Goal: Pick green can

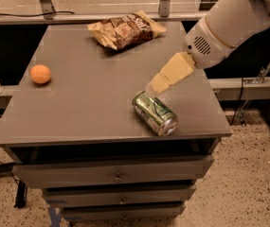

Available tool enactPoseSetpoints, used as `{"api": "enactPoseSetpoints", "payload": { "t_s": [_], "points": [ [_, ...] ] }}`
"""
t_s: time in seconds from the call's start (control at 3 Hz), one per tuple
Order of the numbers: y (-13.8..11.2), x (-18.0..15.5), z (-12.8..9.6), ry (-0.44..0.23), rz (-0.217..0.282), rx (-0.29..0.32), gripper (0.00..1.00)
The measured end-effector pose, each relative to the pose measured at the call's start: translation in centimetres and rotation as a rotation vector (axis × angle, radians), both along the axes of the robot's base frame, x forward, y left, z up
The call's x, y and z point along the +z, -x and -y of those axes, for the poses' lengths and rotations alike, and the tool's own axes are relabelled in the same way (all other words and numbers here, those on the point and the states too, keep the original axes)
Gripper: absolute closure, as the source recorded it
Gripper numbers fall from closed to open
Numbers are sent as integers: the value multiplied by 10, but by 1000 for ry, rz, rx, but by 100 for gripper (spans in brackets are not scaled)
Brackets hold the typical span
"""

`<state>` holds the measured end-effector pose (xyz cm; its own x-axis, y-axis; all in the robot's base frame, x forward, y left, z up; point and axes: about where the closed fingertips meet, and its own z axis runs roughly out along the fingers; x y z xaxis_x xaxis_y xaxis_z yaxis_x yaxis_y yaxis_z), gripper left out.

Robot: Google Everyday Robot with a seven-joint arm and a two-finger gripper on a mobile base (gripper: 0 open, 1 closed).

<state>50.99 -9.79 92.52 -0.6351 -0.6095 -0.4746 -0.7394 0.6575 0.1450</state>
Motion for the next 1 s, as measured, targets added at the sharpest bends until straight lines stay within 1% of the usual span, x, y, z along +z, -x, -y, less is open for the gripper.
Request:
{"api": "enactPoseSetpoints", "payload": {
  "t_s": [0.33, 0.67, 1.0],
  "points": [
    [2, -21, -26, 31, -5, 11, 0],
    [-2, -51, -40, 91, -3, 13, 0],
    [1, -79, -44, 146, -16, 6, 0]
  ]
}}
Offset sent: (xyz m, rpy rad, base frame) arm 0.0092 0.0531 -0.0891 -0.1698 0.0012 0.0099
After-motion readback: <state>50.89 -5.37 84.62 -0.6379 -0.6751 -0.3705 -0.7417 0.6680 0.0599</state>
